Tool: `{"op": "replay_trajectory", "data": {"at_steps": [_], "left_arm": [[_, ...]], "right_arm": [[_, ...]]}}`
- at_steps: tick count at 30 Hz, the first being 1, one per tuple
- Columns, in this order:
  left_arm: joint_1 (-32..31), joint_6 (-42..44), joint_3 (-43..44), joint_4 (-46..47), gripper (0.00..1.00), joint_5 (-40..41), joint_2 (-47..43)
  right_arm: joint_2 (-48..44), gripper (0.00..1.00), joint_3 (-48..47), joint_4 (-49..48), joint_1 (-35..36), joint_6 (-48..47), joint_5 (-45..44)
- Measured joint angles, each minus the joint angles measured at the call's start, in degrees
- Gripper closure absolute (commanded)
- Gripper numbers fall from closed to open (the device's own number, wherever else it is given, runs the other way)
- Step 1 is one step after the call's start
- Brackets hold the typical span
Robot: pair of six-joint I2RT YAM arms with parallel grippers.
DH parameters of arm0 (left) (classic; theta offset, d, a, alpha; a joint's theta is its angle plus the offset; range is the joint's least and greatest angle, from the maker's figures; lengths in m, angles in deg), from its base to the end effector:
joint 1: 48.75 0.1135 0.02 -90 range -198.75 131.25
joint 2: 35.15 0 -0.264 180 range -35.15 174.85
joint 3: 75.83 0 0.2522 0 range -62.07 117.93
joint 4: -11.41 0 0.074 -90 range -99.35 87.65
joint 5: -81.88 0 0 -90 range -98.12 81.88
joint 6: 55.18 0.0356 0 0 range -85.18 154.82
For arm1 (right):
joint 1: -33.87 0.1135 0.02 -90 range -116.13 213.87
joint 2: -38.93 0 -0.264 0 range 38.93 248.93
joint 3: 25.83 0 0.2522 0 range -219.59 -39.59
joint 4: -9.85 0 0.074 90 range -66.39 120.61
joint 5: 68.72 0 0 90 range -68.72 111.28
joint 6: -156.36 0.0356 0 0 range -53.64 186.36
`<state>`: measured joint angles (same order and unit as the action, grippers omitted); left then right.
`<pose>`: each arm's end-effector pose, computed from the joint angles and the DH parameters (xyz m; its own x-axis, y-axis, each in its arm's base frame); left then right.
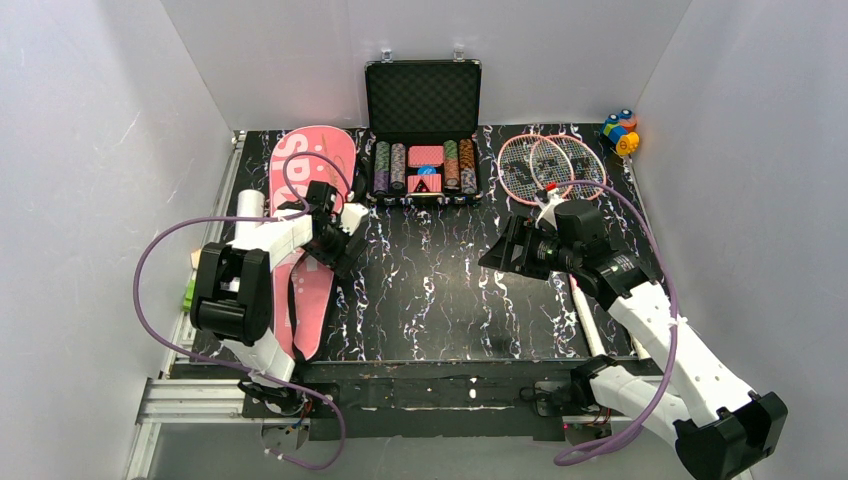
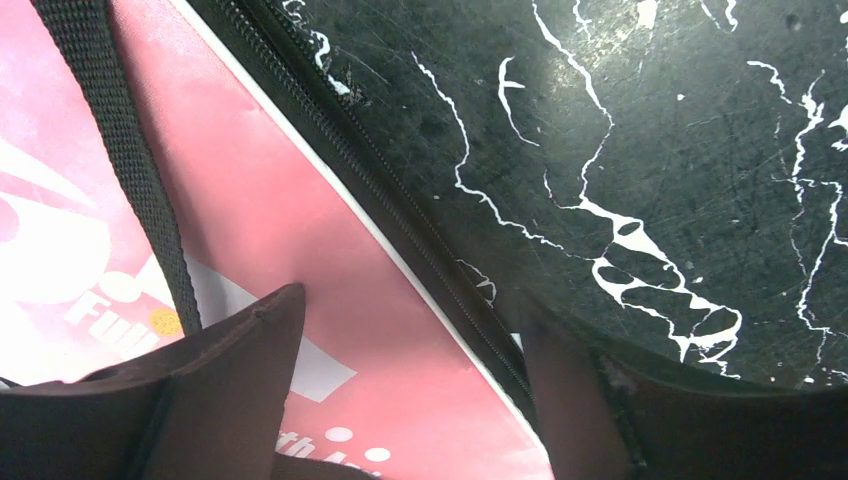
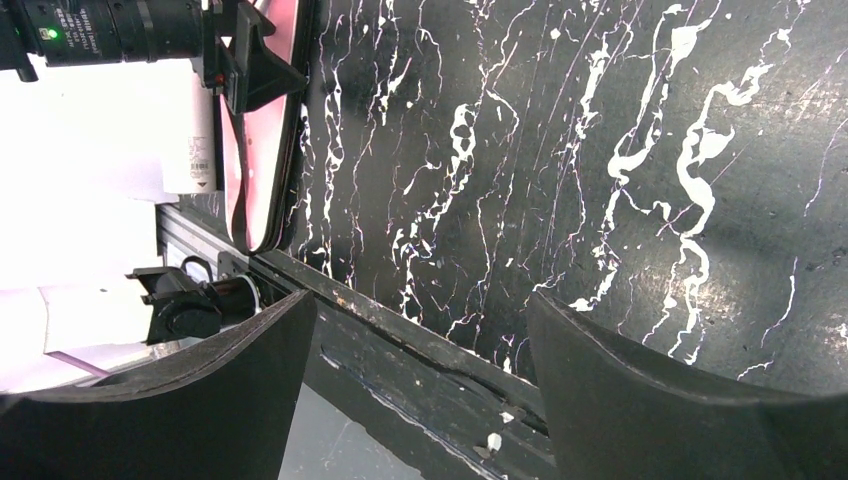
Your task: Pack up the badminton gear
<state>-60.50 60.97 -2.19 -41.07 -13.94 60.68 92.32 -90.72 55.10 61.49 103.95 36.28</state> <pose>0.3020 -0.0665 0.1754 -0.7467 0.6032 -0.2804 0.6216 0.7828 0.0287 0.1728 0.1008 0.3155 -0.7795 0.2571 -0.5711 -0.2057 0.7562 0.6211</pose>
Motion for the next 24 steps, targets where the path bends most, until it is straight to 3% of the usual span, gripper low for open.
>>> {"op": "replay_trajectory", "data": {"at_steps": [4,16,21,24], "left_arm": [[0.00,0.74,0.11,0.55,0.40,0.00,0.39],[0.00,1.99,0.04,1.07,0.49,-0.13,0.39],[-0.02,2.01,-0.31,1.31,0.66,0.00,0.42],[-0.15,1.86,-0.61,1.42,0.81,-0.04,0.42]], "right_arm": [[0.55,0.17,0.28,-0.59,-0.24,0.07,0.24],[0.46,0.19,1.20,-1.84,-0.63,0.22,0.63],[0.11,0.20,1.44,-1.75,-1.01,0.22,0.79],[-0.20,0.21,1.44,-1.81,-1.16,0.20,0.83]]}}
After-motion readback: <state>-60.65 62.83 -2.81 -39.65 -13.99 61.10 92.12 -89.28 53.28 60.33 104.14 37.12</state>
